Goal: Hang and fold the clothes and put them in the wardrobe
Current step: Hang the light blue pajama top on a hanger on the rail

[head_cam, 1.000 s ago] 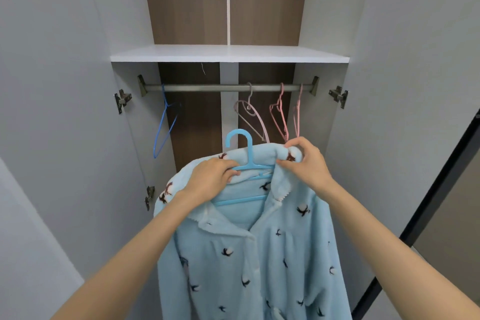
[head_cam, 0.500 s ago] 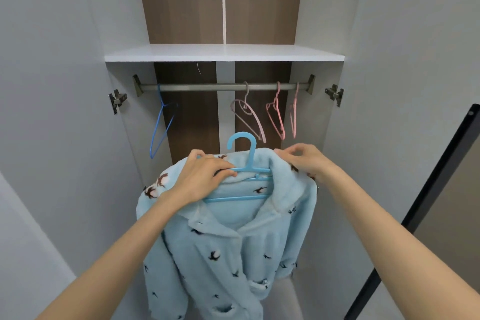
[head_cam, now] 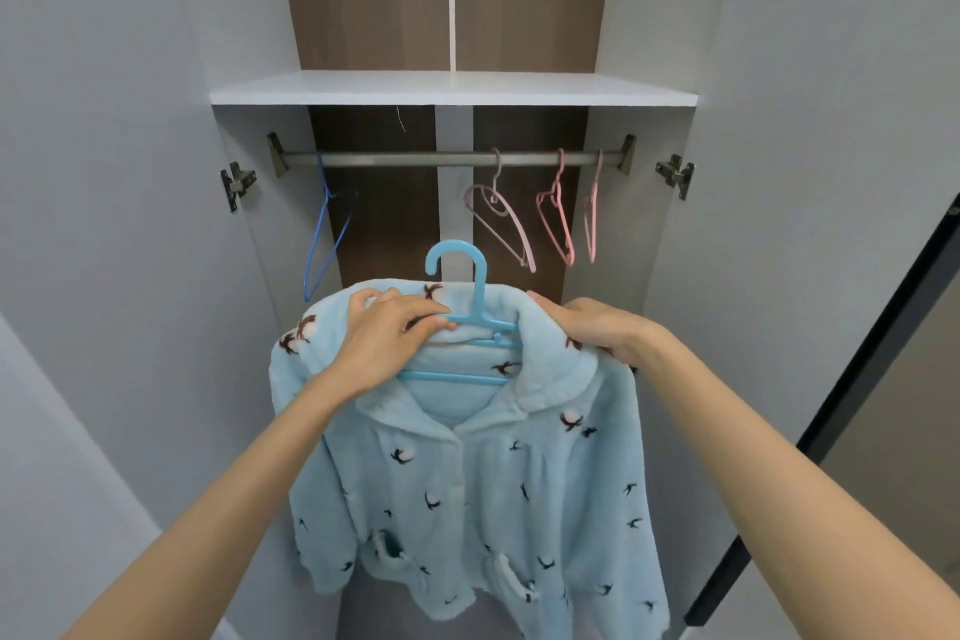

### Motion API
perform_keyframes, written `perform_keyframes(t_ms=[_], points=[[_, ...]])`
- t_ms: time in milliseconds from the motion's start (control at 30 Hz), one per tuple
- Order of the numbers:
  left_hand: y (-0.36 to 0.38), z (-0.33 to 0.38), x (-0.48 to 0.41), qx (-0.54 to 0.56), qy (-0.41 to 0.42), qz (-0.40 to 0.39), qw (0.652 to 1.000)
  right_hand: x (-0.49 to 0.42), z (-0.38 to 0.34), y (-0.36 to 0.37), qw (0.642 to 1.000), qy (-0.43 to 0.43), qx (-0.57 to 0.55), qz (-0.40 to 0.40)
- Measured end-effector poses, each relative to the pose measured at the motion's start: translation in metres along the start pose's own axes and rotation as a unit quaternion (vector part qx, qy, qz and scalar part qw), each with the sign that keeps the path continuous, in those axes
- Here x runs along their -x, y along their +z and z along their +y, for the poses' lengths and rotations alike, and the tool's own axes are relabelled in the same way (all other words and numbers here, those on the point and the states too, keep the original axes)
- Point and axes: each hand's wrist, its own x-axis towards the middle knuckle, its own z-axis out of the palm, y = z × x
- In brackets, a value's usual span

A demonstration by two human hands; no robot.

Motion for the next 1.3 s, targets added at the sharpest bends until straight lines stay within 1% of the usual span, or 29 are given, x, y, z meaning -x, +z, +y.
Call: perform_keyframes(t_ms=[100, 167, 267, 333, 433, 467, 500, 567, 633, 700, 800, 867, 967, 1100, 1200, 1233, 1300], points=[[-0.003, 0.002, -0.002, 0.016, 0.005, -0.023, 1.000, -0.008, 0.002, 0.003, 0.991, -0.066, -0.061, 0.099], [-0.004, 0.005, -0.002, 0.036, 0.016, -0.037, 0.999, -0.016, 0.002, 0.000, 0.981, -0.067, -0.101, 0.153], [-0.005, 0.009, -0.004, 0.052, 0.010, -0.026, 0.998, -0.025, 0.007, -0.005, 0.975, -0.057, -0.077, 0.200], [-0.005, 0.010, -0.005, 0.051, -0.004, -0.013, 0.999, -0.028, 0.013, -0.005, 0.967, -0.079, -0.063, 0.232], [-0.003, 0.006, -0.007, 0.049, -0.035, -0.007, 0.998, -0.026, 0.023, -0.006, 0.935, -0.124, -0.077, 0.323], [-0.003, 0.004, -0.008, 0.046, -0.049, -0.006, 0.998, -0.024, 0.027, -0.007, 0.929, -0.137, -0.083, 0.333], [-0.002, 0.002, -0.010, 0.048, -0.067, -0.006, 0.997, -0.021, 0.033, -0.006, 0.929, -0.152, -0.090, 0.324], [-0.003, -0.002, -0.015, 0.075, -0.107, -0.005, 0.991, -0.014, 0.049, -0.001, 0.941, -0.184, -0.097, 0.267], [-0.006, -0.005, -0.021, 0.100, -0.148, 0.007, 0.984, -0.009, 0.068, 0.008, 0.952, -0.195, -0.078, 0.223], [-0.010, -0.008, -0.025, 0.101, -0.180, 0.028, 0.978, -0.010, 0.088, 0.016, 0.952, -0.199, -0.054, 0.224], [-0.013, -0.011, -0.029, 0.107, -0.199, 0.033, 0.974, -0.014, 0.100, 0.022, 0.936, -0.208, -0.007, 0.283], [-0.015, -0.013, -0.029, 0.093, -0.193, 0.030, 0.976, -0.014, 0.097, 0.020, 0.921, -0.216, 0.011, 0.323], [-0.020, -0.016, -0.030, 0.077, -0.170, 0.013, 0.982, -0.010, 0.084, 0.011, 0.895, -0.244, 0.025, 0.372], [-0.025, -0.019, -0.028, 0.060, -0.162, -0.002, 0.985, -0.003, 0.054, -0.004, 0.859, -0.282, 0.036, 0.426], [-0.029, -0.015, -0.026, 0.050, -0.130, -0.002, 0.990, -0.001, 0.030, -0.011, 0.831, -0.273, 0.013, 0.485], [-0.032, -0.014, -0.026, 0.061, -0.114, -0.008, 0.992, -0.001, 0.024, -0.014, 0.827, -0.261, -0.003, 0.498], [-0.035, -0.012, -0.024, 0.087, -0.088, -0.026, 0.992, -0.002, 0.015, -0.019, 0.834, -0.222, 0.000, 0.505]])
